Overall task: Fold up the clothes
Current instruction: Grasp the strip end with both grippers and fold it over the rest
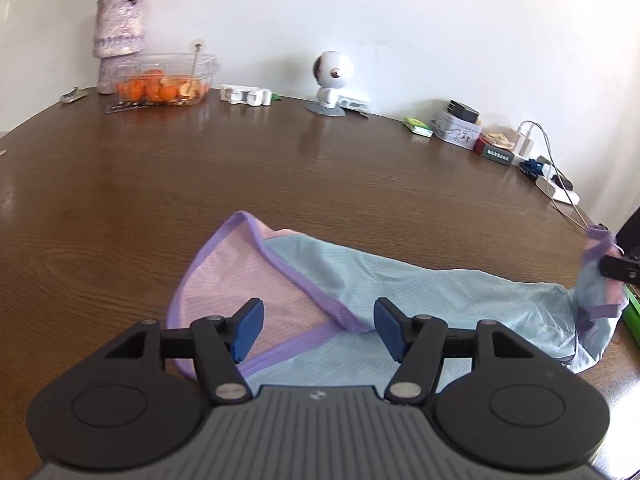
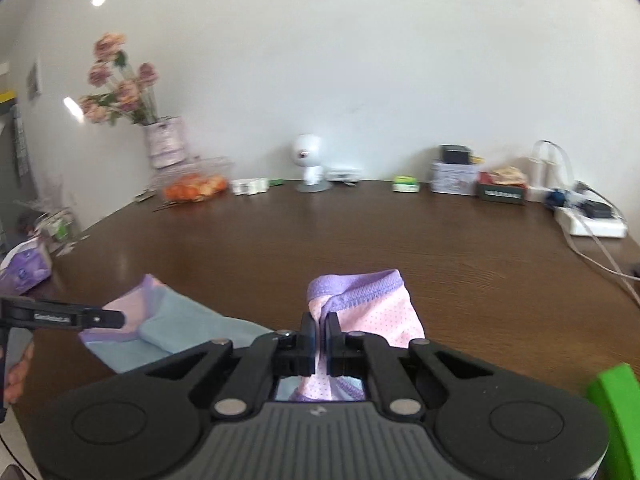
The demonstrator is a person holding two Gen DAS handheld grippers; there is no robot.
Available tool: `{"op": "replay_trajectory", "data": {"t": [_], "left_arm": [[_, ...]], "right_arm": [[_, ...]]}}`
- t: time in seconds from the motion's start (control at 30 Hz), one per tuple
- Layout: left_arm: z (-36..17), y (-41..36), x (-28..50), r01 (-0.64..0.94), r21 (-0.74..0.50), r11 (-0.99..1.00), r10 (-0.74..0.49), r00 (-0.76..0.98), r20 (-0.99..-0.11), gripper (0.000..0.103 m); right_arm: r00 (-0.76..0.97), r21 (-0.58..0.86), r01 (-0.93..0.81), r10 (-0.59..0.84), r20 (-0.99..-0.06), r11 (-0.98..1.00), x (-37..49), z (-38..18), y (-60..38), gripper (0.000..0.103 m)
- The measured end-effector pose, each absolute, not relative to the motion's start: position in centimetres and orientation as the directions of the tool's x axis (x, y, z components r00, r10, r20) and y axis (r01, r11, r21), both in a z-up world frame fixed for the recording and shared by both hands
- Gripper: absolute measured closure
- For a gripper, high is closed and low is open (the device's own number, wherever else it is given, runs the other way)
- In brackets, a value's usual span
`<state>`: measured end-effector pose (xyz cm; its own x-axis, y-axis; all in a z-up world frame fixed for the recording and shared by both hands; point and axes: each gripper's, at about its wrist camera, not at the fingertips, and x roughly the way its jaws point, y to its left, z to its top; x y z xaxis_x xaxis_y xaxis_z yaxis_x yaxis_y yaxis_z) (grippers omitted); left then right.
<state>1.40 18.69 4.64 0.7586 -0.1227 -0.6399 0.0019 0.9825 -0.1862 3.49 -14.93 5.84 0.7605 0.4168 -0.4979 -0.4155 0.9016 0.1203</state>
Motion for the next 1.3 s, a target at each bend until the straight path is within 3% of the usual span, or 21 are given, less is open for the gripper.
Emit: {"op": "replay_trajectory", "data": {"t": [0.2,0.37,0.5,0.53,0.63,0.77,0.83,0.87,1.03,1.07,1.1,1.17,1.2,1.23,1.3], "left_arm": [[3.7,20.5,-0.7,-0.066,-0.235,0.970,-0.104,0.760,-0.641,0.036],[3.4,21.1,-1.3,-0.139,-0.213,0.967,-0.034,0.759,-0.651,0.036],[3.3,21.3,-1.5,-0.189,-0.181,0.965,0.024,0.755,-0.655,0.036],[3.2,21.3,-1.5,-0.201,-0.174,0.964,0.039,0.754,-0.656,0.036],[3.2,21.4,-1.6,-0.237,-0.150,0.960,0.083,0.749,-0.657,0.034],[3.1,21.5,-1.8,-0.284,-0.115,0.952,0.141,0.740,-0.658,0.034],[2.9,20.6,-1.7,-0.302,-0.060,0.951,0.190,0.729,-0.658,0.034],[2.7,20.1,-1.6,-0.300,-0.022,0.954,0.211,0.718,-0.663,0.036],[2.3,19.0,-1.4,-0.298,0.003,0.955,0.222,0.705,-0.673,0.055],[2.3,19.0,-1.3,-0.299,0.001,0.954,0.222,0.706,-0.673,0.063],[2.3,19.0,-1.1,-0.296,-0.009,0.955,0.213,0.708,-0.673,0.078],[2.4,19.1,-0.7,-0.279,-0.043,0.959,0.179,0.717,-0.674,0.095],[2.3,19.1,-0.4,-0.273,-0.050,0.961,0.169,0.721,-0.672,0.097],[2.3,19.2,0.1,-0.266,-0.048,0.963,0.166,0.723,-0.671,0.098],[2.3,19.9,2.0,-0.252,-0.079,0.965,0.135,0.727,-0.674,0.099]], "right_arm": [[0.608,0.153,-0.538,0.508,-0.610,0.829,5.3,1.3,-5.8,0.097],[0.614,0.129,-0.610,0.570,-0.546,0.782,3.2,3.8,-6.4,0.075],[0.685,0.102,-0.586,0.559,-0.468,0.804,2.7,6.4,-10.2,0.077],[0.703,0.084,-0.559,0.526,-0.480,0.825,3.3,6.3,-10.7,0.077],[0.651,0.013,-0.551,0.441,-0.618,0.834,6.4,3.8,-9.9,0.094],[0.613,-0.071,-0.675,0.504,-0.609,0.734,8.0,6.2,-6.7,0.094],[0.589,-0.106,-0.736,0.555,-0.587,0.669,10.1,8.5,-4.1,0.081],[0.549,-0.118,-0.778,0.576,-0.606,0.617,11.4,9.1,-2.3,0.065],[0.313,-0.107,-0.923,0.562,-0.766,0.369,16.5,5.4,8.9,0.068],[0.293,-0.101,-0.930,0.547,-0.784,0.352,17.0,4.5,10.1,0.068],[0.281,-0.093,-0.932,0.535,-0.797,0.350,17.3,3.7,10.9,0.073],[0.249,-0.054,-0.933,0.531,-0.810,0.355,18.0,2.5,12.0,0.078],[0.226,-0.012,-0.929,0.541,-0.810,0.369,18.4,2.5,12.0,0.095],[0.220,0.009,-0.922,0.542,-0.811,0.388,18.7,2.4,11.8,0.101],[0.285,-0.030,-0.894,0.514,-0.809,0.448,19.3,2.3,11.1,0.102]]}}
